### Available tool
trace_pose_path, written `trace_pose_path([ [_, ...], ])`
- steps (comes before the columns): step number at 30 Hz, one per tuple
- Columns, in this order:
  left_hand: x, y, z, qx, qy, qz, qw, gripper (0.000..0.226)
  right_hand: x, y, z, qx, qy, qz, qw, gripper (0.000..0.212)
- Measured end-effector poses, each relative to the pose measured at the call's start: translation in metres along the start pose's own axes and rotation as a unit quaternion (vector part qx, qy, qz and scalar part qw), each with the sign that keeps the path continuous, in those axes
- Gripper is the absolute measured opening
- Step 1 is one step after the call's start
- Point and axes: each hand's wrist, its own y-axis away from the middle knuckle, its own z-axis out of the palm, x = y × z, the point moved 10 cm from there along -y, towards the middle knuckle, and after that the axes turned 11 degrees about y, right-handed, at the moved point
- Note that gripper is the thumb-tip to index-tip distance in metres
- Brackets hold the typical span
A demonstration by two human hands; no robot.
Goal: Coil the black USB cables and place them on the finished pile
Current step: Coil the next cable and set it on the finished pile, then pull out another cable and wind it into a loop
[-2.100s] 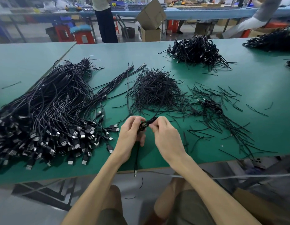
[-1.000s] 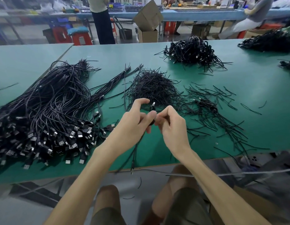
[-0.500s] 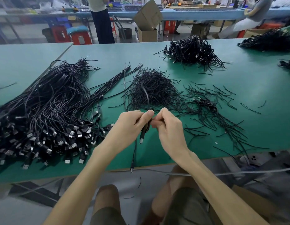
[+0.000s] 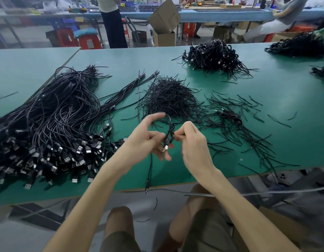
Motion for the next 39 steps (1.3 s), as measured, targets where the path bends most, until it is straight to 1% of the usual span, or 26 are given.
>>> trace_pose_path([
  [2,0.007,0.002,0.015,-0.073,-0.081,0.034,0.993,0.058,0.003,0.000,-0.003,0.000,0.012,0.001,1.000,0.045],
  [3,0.008,0.003,0.020,-0.089,-0.115,0.038,0.989,0.061,0.004,0.000,-0.003,-0.005,0.012,0.002,1.000,0.045],
  [4,0.010,0.003,0.019,-0.082,-0.142,0.038,0.986,0.059,0.003,-0.001,-0.003,-0.010,0.009,0.001,1.000,0.045],
  [6,0.013,0.002,0.010,-0.030,-0.200,0.047,0.978,0.043,-0.001,0.001,0.000,-0.020,-0.001,0.003,1.000,0.041],
  [7,0.016,0.002,0.006,-0.001,-0.248,0.050,0.967,0.031,-0.003,0.003,0.002,-0.022,-0.005,0.005,1.000,0.035],
  [9,0.024,0.001,0.003,0.046,-0.371,0.053,0.926,0.007,-0.006,0.006,0.004,-0.019,-0.006,0.000,1.000,0.026],
  [10,0.029,0.001,0.005,0.065,-0.434,0.056,0.897,0.014,-0.007,0.006,0.004,-0.015,-0.009,-0.004,1.000,0.025],
  [11,0.033,0.001,0.007,0.079,-0.487,0.058,0.868,0.025,-0.006,0.006,0.005,-0.012,-0.014,-0.003,1.000,0.027],
  [12,0.038,0.001,0.010,0.092,-0.522,0.065,0.845,0.034,-0.004,0.006,0.006,-0.011,-0.019,0.005,1.000,0.031],
  [13,0.042,0.001,0.011,0.104,-0.542,0.076,0.830,0.041,-0.002,0.006,0.007,-0.012,-0.028,0.015,0.999,0.034],
  [15,0.043,0.001,0.011,0.114,-0.557,0.077,0.819,0.047,0.000,0.006,0.007,-0.008,-0.050,0.022,0.999,0.036],
  [17,0.038,-0.001,0.008,0.118,-0.544,0.065,0.828,0.050,-0.003,0.007,0.006,-0.006,-0.057,0.016,0.998,0.036],
  [19,0.031,-0.005,0.004,0.116,-0.517,0.043,0.847,0.053,-0.007,0.009,0.003,-0.001,-0.051,-0.005,0.999,0.033],
  [22,0.019,-0.017,-0.004,0.119,-0.415,0.003,0.902,0.061,-0.012,0.009,-0.003,0.014,-0.012,-0.041,0.999,0.020],
  [23,0.015,-0.020,-0.007,0.122,-0.381,-0.006,0.916,0.062,-0.011,0.009,-0.003,0.014,-0.005,-0.039,0.999,0.019],
  [24,0.012,-0.022,-0.009,0.124,-0.360,-0.009,0.925,0.063,-0.007,0.009,-0.002,0.008,-0.007,-0.022,1.000,0.018],
  [26,0.007,-0.023,-0.009,0.120,-0.336,-0.007,0.934,0.062,0.006,0.008,0.002,-0.020,-0.043,0.059,0.997,0.017],
  [27,0.005,-0.023,-0.008,0.114,-0.317,-0.004,0.941,0.059,0.013,0.008,0.005,-0.039,-0.073,0.106,0.991,0.016],
  [29,0.001,-0.024,-0.007,0.113,-0.271,0.003,0.956,0.049,0.020,0.009,0.007,-0.070,-0.142,0.168,0.973,0.014],
  [30,-0.002,-0.025,-0.009,0.126,-0.251,0.003,0.960,0.044,0.023,0.009,0.009,-0.088,-0.188,0.196,0.958,0.016],
  [32,-0.010,-0.027,-0.012,0.156,-0.214,-0.018,0.964,0.035,0.029,0.014,0.018,-0.138,-0.283,0.257,0.914,0.026],
  [33,-0.017,-0.028,-0.010,0.151,-0.188,-0.032,0.970,0.033,0.031,0.017,0.022,-0.163,-0.301,0.274,0.899,0.028],
  [35,-0.029,-0.031,0.004,0.103,-0.115,-0.053,0.987,0.027,0.038,0.023,0.026,-0.194,-0.281,0.281,0.897,0.025],
  [36,-0.033,-0.031,0.011,0.077,-0.088,-0.060,0.991,0.026,0.044,0.023,0.024,-0.193,-0.271,0.285,0.899,0.022],
  [37,-0.035,-0.030,0.014,0.062,-0.086,-0.064,0.992,0.027,0.052,0.020,0.021,-0.185,-0.269,0.290,0.900,0.020],
  [39,-0.034,-0.027,0.006,0.076,-0.142,-0.065,0.985,0.029,0.075,0.009,0.007,-0.162,-0.257,0.303,0.904,0.020],
])
